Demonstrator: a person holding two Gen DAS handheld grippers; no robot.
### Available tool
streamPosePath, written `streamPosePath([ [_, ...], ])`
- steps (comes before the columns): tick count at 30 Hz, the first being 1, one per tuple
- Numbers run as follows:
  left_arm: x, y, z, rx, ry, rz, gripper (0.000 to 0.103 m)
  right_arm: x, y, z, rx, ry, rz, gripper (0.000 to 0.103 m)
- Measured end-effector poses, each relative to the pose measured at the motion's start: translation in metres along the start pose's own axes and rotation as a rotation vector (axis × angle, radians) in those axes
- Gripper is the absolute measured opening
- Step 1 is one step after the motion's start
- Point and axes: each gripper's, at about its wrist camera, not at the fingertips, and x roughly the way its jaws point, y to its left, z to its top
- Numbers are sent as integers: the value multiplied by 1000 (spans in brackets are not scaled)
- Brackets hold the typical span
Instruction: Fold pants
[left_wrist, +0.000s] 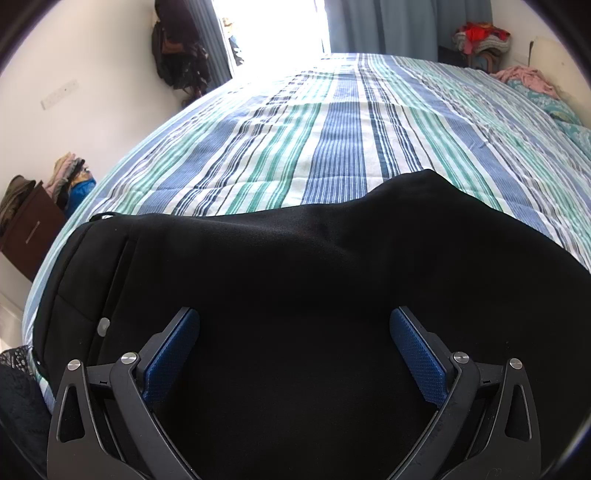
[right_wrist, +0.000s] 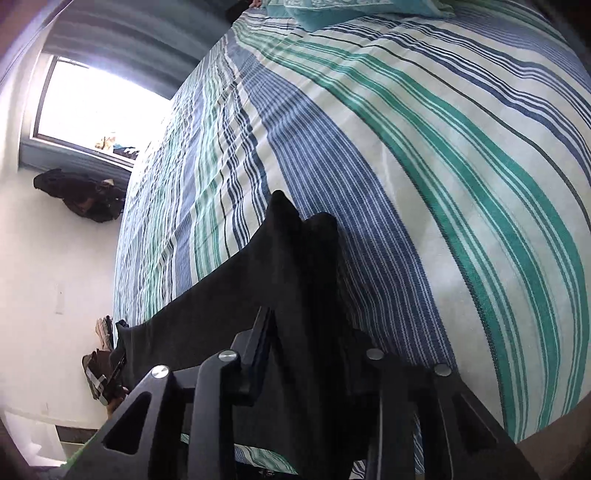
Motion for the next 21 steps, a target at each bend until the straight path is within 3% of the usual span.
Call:
streamPosePath([
  [1, 0, 0, 0, -1, 0, -2, 103, -2, 4, -2, -13, -7, -4, 15],
  [4, 0, 1, 0, -5, 0, -7, 103, -11, 19, -9, -8, -50, 22, 12],
  [9, 2, 2, 2, -14, 15, -21, 103, -30, 55, -36, 44, -151, 256, 12],
  [12, 0, 6, 9, -13, 75, -50, 102, -22, 93, -61, 72, -160, 402, 12],
  [16, -24, 14, 1, -28, 114, -168, 101, 13, 159, -99, 109, -128, 599, 12],
  [19, -51, 22, -18, -4, 62, -239, 101, 59, 220, -126, 93, -77, 651, 12],
  [21, -59, 27, -29, 12, 49, -267, 101, 96, 263, -144, 58, -47, 630, 12],
])
